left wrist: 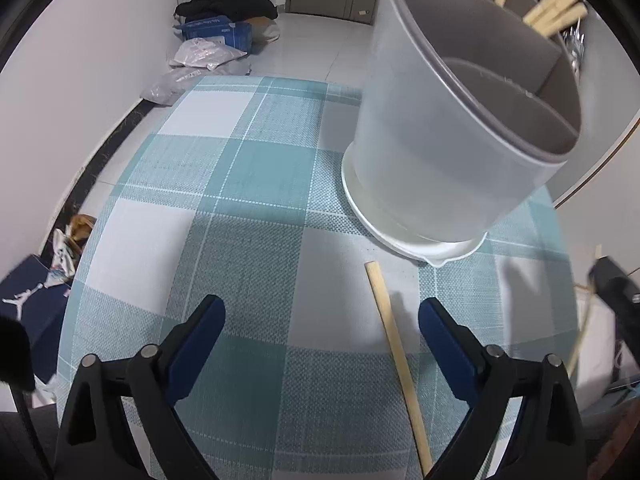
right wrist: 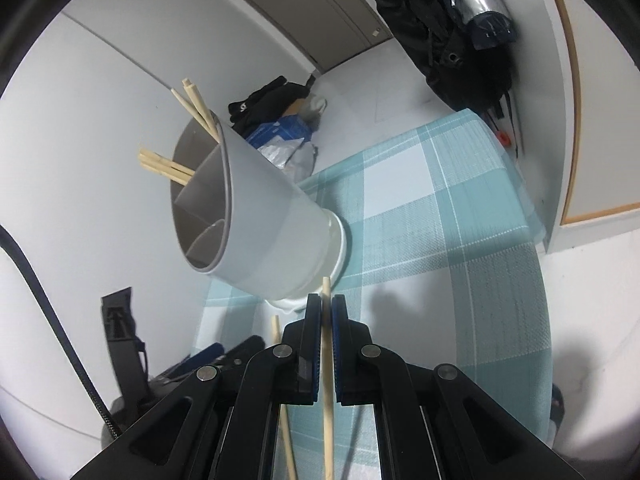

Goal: Organize utensils
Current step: 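Grasp the last chopstick with the left gripper while the right gripper holds its chopstick, then lift both held chopsticks and carry them above the utensil holder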

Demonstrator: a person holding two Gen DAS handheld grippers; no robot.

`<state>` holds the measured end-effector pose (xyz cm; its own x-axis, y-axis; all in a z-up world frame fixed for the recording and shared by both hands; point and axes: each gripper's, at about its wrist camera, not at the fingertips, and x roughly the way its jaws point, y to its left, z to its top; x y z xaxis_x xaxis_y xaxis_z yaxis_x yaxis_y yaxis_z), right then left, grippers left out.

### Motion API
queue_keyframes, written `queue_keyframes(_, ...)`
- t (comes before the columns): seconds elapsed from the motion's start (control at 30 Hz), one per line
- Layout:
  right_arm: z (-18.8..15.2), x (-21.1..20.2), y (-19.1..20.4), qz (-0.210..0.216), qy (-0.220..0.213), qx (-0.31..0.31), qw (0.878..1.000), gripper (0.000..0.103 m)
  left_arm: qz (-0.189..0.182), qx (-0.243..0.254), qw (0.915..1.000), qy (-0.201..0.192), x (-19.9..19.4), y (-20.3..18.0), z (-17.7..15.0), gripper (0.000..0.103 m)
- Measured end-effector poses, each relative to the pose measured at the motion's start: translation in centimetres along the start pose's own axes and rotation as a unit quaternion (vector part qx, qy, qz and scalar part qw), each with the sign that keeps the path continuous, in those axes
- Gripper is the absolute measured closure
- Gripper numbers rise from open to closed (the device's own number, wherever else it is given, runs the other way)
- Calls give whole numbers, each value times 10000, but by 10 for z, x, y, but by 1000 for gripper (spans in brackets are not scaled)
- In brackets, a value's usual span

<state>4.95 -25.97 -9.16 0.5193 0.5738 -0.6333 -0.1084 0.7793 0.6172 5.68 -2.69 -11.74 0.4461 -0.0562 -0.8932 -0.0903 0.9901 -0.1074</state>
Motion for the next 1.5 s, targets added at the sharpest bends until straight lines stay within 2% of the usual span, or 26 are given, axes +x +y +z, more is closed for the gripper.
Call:
queue_keyframes(0.03,0,-2,0,45,-12,18,10000,99,22,33,10000,58,3,-2,0,20)
queue_keyframes(0.07,0,-4,0,83,-15,61,9999,99,38,59,9999,109,5,-4,-1,29)
queue_keyframes(0.17,2,-9,-3,241,-57,210,9995,99,144,197,9996,136,7,-11,-1,32)
queue_keyframes(0.23,2,-13,-4,236,-119,216,9994,99,191,224,9995,103,7,-14,-1,38)
queue_keyframes(0.33,4,-17,-6,259,-193,256,9992,99,319,242,9992,32,6,-18,-1,62)
queue_keyframes(0.4,5,-19,-6,204,-220,207,9993,99,254,308,9992,22,5,-24,0,91)
queue_keyframes(0.5,5,-21,-4,113,-252,95,9996,99,243,400,9989,48,5,-31,-2,99)
queue_keyframes(0.63,4,-21,-2,17,-261,-7,9997,99,0,20,9999,105,5,-20,0,99)
queue_keyframes(0.77,3,-22,2,-74,-307,-136,9994,99,-140,-265,9996,-6,-1,-5,4,99)
queue_keyframes(0.87,2,-24,9,-117,-384,-296,9988,99,-306,-437,9981,-309,-16,-1,7,99)
queue_keyframes(1.0,-1,-28,20,-132,-509,-510,9973,99,-589,-555,9919,-976,-53,5,7,100)
queue_keyframes(1.13,-3,-35,31,-151,-674,-727,9950,99,-680,-457,9835,-1611,-90,1,-1,100)
queue_keyframes(1.2,-5,-39,37,-154,-754,-858,9933,99,-727,-376,9796,-1838,-99,5,7,100)
queue_keyframes(1.3,-9,-46,47,-183,-928,-1071,9897,99,-812,-169,9730,-2154,-118,0,2,100)
queue_keyframes(1.5,-13,-51,69,-296,-1199,-1486,9812,99,-765,186,9704,-2284,-124,-5,8,100)
